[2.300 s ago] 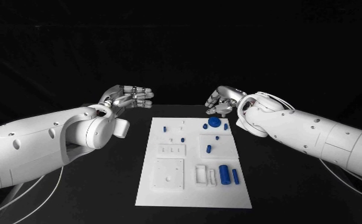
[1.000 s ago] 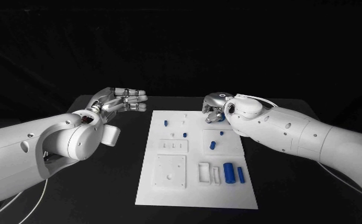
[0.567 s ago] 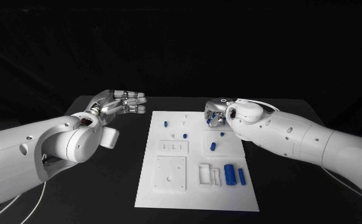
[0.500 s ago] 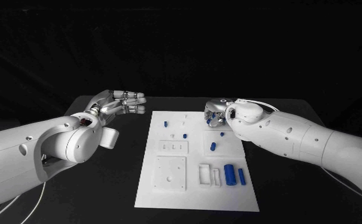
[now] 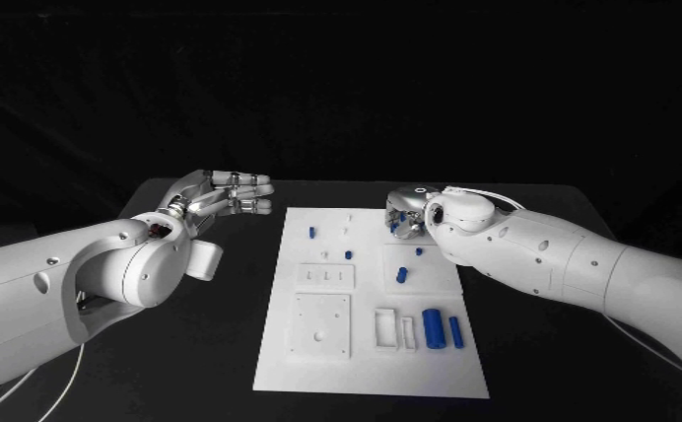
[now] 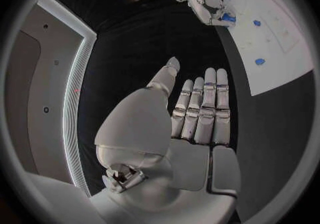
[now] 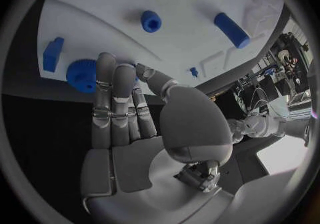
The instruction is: Assemble the parts on the task board
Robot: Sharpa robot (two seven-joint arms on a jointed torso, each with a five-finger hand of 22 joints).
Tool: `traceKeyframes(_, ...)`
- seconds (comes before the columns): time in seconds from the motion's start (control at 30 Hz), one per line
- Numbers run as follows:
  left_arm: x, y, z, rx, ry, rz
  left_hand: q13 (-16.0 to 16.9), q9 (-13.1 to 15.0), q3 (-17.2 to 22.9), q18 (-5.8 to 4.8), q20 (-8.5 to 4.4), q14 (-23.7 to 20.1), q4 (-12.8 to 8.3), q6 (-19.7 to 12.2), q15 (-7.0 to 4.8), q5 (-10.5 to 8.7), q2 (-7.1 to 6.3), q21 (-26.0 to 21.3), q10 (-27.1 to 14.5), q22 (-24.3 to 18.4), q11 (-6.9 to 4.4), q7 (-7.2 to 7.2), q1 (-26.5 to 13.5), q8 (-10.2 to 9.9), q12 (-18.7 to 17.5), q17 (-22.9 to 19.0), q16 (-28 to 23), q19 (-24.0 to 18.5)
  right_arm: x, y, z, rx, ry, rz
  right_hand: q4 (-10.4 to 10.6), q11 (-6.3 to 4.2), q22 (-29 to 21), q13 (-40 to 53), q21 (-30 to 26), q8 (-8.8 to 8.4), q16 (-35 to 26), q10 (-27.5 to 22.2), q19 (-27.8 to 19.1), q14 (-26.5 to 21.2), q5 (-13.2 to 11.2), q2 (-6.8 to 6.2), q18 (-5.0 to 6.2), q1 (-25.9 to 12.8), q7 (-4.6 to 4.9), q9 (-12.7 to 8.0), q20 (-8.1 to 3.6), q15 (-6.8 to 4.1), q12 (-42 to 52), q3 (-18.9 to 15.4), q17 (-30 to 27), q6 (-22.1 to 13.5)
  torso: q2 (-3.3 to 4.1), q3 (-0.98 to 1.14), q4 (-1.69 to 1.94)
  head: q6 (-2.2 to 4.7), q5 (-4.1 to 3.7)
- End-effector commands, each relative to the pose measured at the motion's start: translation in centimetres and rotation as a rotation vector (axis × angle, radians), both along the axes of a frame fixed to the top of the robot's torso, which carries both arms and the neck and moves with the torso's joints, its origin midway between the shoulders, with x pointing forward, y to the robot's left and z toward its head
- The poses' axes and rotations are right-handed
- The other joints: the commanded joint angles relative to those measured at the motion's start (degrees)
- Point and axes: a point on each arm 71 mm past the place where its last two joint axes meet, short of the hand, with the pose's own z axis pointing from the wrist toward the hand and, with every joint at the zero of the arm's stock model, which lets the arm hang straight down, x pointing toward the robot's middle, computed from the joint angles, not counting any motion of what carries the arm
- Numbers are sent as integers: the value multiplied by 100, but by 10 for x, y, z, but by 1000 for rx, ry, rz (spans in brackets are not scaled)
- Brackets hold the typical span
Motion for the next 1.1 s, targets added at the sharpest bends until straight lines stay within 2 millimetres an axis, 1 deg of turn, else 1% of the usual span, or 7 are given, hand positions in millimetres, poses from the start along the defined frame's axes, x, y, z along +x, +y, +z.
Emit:
traceKeyframes(0.03, 0, -2, 2, -10, -11, -18, 7, 4, -23, 7, 11, -40, 12, -35, -14, -17, 13, 7, -42, -16, 7, -5, -14, -7, -9, 0, -24, -7, 0, 0, 0, -15, -15, -3, 16, -17, 68, 6, 28, 3, 28, 124, 14, -24, -128, 60, 66, 3, -5, 8, -44, -21, 18, 143, 8, 103, 14, 1, 3, -6, -1)
traceKeyframes(0.13, 0, -2, 2, -9, -10, -17, 7, 4, -24, 7, 11, -40, 13, -35, -14, -17, 13, 8, -42, -16, 7, -5, -14, -7, -9, 0, -24, -7, 0, -1, 1, -16, -26, -6, 38, -47, 217, 8, 140, -3, 29, 262, 60, -28, -298, 80, -57, 24, -11, 9, -73, -37, 17, 339, 7, 201, 25, 3, 1, -4, 0)
traceKeyframes(0.47, 1, 0, 2, -8, -8, -14, 7, 4, -24, 7, 11, -40, 13, -35, -14, -17, 13, 8, -42, -16, 7, -5, -14, -7, -9, 0, -24, -7, 1, -1, 6, -8, -97, -14, 47, -207, 686, 21, 385, -2, 22, 810, -40, -13, -433, 148, -133, 142, -127, 76, -195, -147, 24, 441, 10, 612, 45, -1, 12, 12, -6)
traceKeyframes(0.63, 1, 1, 1, -8, -7, -13, 7, 4, -24, 7, 11, -40, 13, -35, -14, -17, 13, 8, -42, -16, 7, -5, -14, -7, -9, 0, -24, -7, -1, 2, 10, 6, -134, -13, 48, -236, 934, 21, 535, 3, 19, 902, -44, -15, -488, 143, -173, 155, -151, 88, -226, -181, 21, 457, 18, 677, 50, -2, 5, 24, 9)
traceKeyframes(0.7, 1, 1, 1, -7, -7, -12, 7, 4, -24, 7, 11, -40, 13, -35, -14, -17, 13, 8, -42, -16, 7, -5, -14, -7, -9, 0, -24, -7, -2, 4, 11, 10, -140, -8, 52, -248, 1040, 22, 554, 4, 11, 937, -51, -15, -524, 136, -192, 162, -159, 90, -242, -193, 24, 463, 20, 711, 55, -3, 7, 22, -14)
traceKeyframes(0.8, 2, 1, 1, -7, -7, -11, 7, 3, -24, 8, 9, -37, 21, -33, -16, -18, 22, 18, -47, -42, 7, -5, 0, -7, -9, 0, -22, -3, -7, 9, 13, 21, -145, 4, 45, -254, 1099, 20, 541, 0, 5, 953, -45, -19, -535, 130, -201, 165, -164, 84, -250, -201, 22, 450, 21, 733, 58, -3, 7, 39, 6)
traceKeyframes(1.1, 1, 0, 1, -8, -7, -14, 7, 3, -24, 8, 9, -37, 21, -33, -16, -18, 22, 18, -47, -42, 7, -5, 0, -7, -9, 0, -22, -3, -29, 39, 27, 71, -157, 75, 33, -259, 1354, 20, 353, 1, -7, 967, 15, -16, -540, 133, -217, 149, -171, 63, -256, -205, 23, 431, 26, 762, 66, -6, -32, 60, 21)
